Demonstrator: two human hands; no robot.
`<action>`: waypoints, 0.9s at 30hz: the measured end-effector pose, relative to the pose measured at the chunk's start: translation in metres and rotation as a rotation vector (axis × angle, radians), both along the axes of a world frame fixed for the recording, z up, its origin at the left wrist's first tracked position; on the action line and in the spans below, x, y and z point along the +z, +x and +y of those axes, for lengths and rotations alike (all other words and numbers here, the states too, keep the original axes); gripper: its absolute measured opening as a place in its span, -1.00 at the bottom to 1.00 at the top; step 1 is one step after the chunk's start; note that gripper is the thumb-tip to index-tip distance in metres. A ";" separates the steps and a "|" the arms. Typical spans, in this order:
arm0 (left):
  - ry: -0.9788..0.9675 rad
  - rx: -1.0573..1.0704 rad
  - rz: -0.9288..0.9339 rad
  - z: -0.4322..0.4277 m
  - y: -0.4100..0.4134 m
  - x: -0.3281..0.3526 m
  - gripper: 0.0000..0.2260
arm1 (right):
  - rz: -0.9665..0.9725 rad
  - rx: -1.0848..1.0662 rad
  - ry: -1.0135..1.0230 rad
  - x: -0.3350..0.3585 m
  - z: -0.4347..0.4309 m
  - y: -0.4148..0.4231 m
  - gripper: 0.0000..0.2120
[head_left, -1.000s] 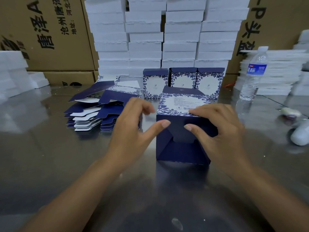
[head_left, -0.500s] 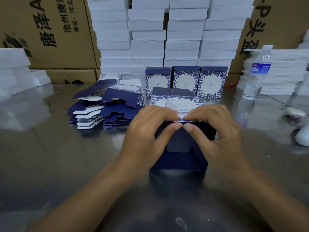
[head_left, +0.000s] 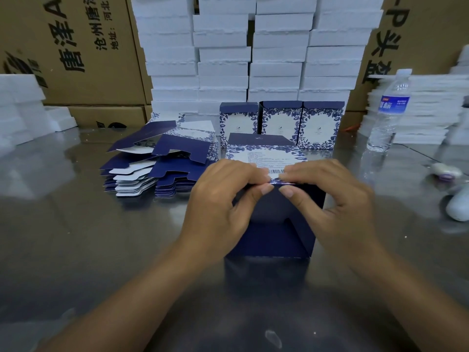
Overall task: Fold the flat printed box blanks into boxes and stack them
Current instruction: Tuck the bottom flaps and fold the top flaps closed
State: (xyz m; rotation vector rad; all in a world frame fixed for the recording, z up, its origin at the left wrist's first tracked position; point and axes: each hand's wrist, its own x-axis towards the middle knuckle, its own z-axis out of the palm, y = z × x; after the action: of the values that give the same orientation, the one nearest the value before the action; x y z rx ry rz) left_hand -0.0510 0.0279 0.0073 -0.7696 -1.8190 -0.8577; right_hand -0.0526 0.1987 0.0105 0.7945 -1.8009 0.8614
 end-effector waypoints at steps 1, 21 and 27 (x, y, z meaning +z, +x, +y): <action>0.011 -0.012 -0.017 -0.001 -0.001 0.000 -0.85 | -0.023 0.009 -0.012 0.000 0.002 0.000 -0.84; -0.053 0.137 0.092 -0.015 -0.006 0.004 -0.81 | -0.063 -0.007 -0.084 -0.001 0.007 -0.004 -0.86; -0.041 0.101 0.021 -0.017 -0.006 0.004 -0.81 | -0.115 0.013 -0.143 -0.001 0.011 -0.006 -0.81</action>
State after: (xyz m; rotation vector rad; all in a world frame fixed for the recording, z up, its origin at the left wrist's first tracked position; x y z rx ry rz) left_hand -0.0569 0.0110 0.0115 -0.7040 -1.8451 -0.7462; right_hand -0.0587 0.2093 0.0092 0.6777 -1.8126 1.0509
